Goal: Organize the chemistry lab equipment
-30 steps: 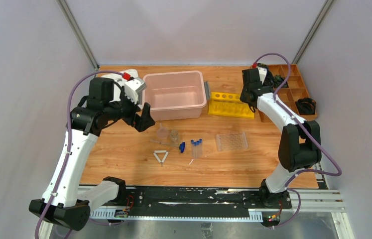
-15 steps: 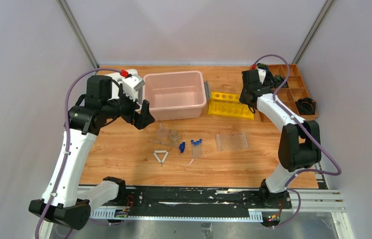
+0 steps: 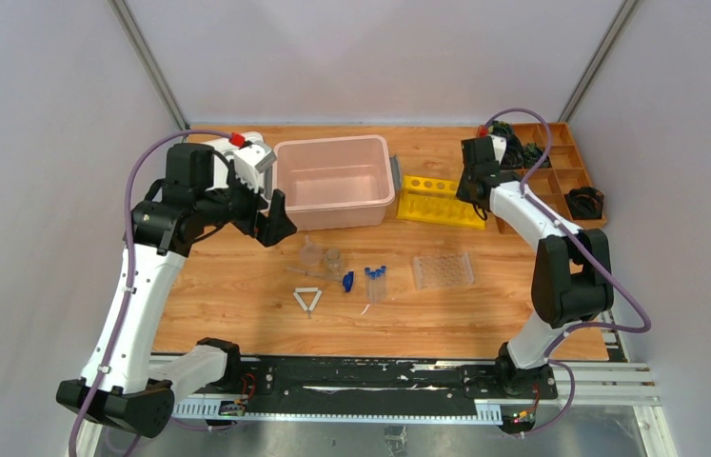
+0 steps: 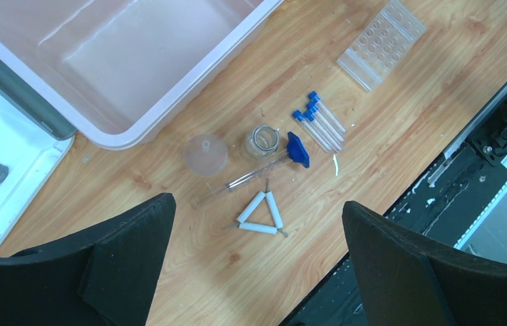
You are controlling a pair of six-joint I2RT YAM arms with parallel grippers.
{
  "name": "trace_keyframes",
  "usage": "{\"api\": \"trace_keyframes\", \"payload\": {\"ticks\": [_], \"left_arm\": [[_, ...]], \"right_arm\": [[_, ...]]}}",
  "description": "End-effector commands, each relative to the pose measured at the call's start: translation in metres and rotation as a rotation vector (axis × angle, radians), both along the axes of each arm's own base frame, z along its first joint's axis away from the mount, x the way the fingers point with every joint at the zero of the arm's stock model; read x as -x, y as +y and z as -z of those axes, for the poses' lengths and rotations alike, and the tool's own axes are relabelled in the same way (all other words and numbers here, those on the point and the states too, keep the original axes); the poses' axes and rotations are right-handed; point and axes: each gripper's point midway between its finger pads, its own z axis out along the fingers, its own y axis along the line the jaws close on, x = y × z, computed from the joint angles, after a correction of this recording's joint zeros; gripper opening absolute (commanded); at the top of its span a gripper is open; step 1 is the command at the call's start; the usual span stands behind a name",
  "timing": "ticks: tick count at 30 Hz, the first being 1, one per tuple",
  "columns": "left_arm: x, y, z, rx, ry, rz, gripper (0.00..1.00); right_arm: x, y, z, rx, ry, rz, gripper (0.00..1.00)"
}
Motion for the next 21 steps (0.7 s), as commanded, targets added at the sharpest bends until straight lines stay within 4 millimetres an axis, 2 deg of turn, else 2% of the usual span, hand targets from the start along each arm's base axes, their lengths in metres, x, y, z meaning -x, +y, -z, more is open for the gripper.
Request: {"api": "trace_keyframes", "payload": {"ticks": [1, 11, 21], "left_arm": [[-0.001, -0.001, -0.004, 0.02, -0.004, 0.003, 1.0], [-0.001, -0.001, -0.007, 0.023, -0.012, 0.004, 1.0], [-0.003, -0.002, -0.004, 0.025, -0.001, 0.007, 1.0]], "right_arm": [[0.006, 0.001, 0.014, -0.006, 0.037, -0.012, 0.0], [0.014, 0.017, 0.013, -0.028, 0.029, -0.047, 0.0], [0.017, 0.019, 0.006, -0.04, 0.012, -0.057, 0.0]]}}
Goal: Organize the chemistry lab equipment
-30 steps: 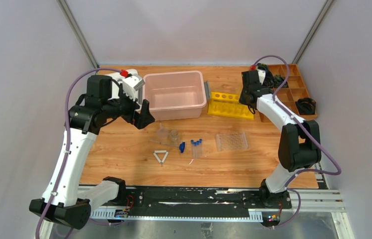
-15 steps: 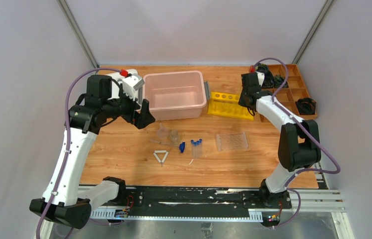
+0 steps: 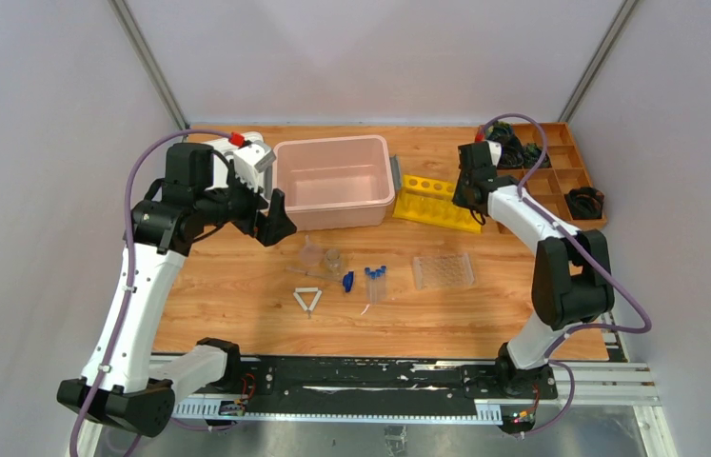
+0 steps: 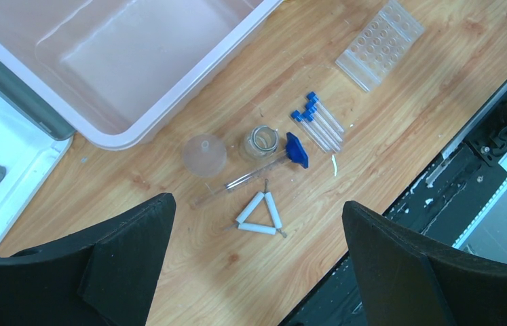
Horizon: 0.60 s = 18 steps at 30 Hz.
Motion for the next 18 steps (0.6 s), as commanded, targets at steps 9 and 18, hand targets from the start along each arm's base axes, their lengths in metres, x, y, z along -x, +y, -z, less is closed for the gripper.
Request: {"api": "trace_keyframes", "payload": {"ticks": [9, 18], "left_arm": [[-0.002, 0.002, -0.005, 0.01, -0.025, -0.004, 1.0], [-0.003, 0.003, -0.004, 0.013, -0.018, -0.007, 1.0]], "right_arm": [[0.001, -0.02, 0.001, 0.123, 0.017, 0.052, 0.0], [0.003, -0.012, -0.006, 0.088, 0.027, 0.02, 0.37]]}}
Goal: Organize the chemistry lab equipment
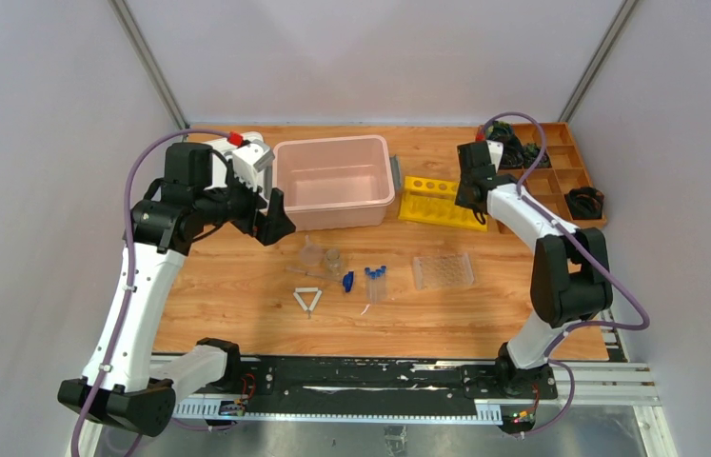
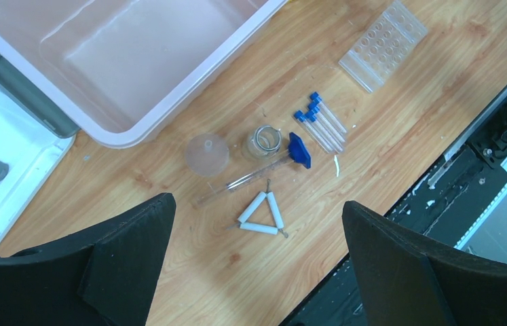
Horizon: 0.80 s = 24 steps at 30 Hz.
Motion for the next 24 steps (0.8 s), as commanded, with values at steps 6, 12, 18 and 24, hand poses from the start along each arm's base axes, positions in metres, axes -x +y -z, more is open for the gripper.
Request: {"api": "trace_keyframes", "payload": {"ticks": [6, 12, 18, 24], "left_arm": [[0.001, 0.002, -0.008, 0.015, -0.034, -0.001, 1.0], [0.003, 0.003, -0.005, 0.019, -0.024, -0.01, 1.0], [0.006, 0.005, 0.006, 0.009, -0.001, -0.022, 1.0], [0.007, 0.008, 0.008, -0.001, 0.0, -0.038, 1.0]], "right_arm": [[0.011, 0.013, -0.053, -0.035, -0.05, -0.007, 0.59], [0.052, 0.083, -0.072, -0.07, -0.067, -0.186, 0.54], [0.124, 0.176, -0.025, -0.186, 0.09, -0.4, 0.46], [0.156, 0.209, 0.023, -0.163, 0.202, -0.448, 0.38]]}}
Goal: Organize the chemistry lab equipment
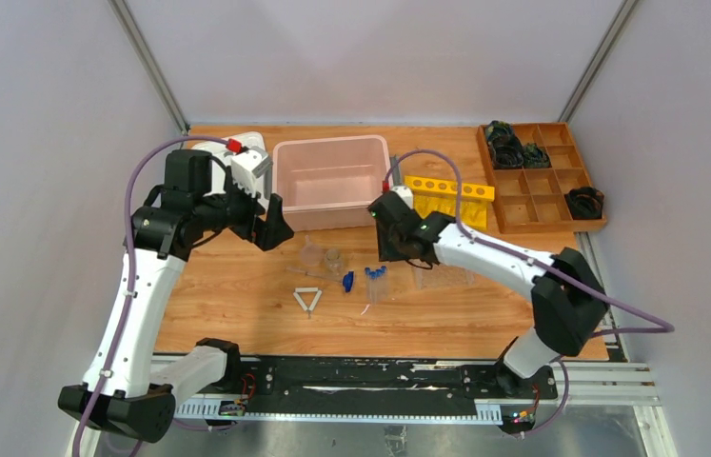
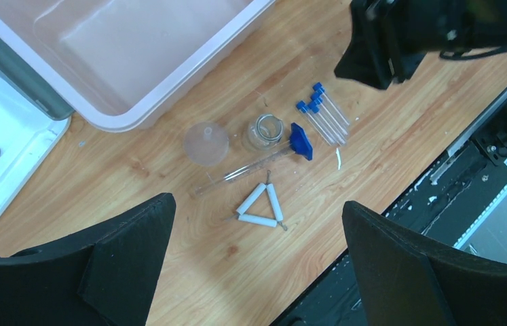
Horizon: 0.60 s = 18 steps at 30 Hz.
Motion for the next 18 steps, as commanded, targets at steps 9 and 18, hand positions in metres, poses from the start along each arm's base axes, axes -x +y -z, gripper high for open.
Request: {"api": "trace_keyframes", "payload": {"ticks": [9, 18], "left_arm": [[0.005, 0.005, -0.004, -0.002, -0.026, -0.015, 1.0], [0.008, 0.004, -0.007, 0.0, -0.028, -0.007, 1.0]], "right_arm": [[0.025, -0.001, 0.071, 0.103, 0.152, 0.055, 0.32], [0.025, 0.002, 0.091, 0.121, 0.188, 0.065, 0.27]]}}
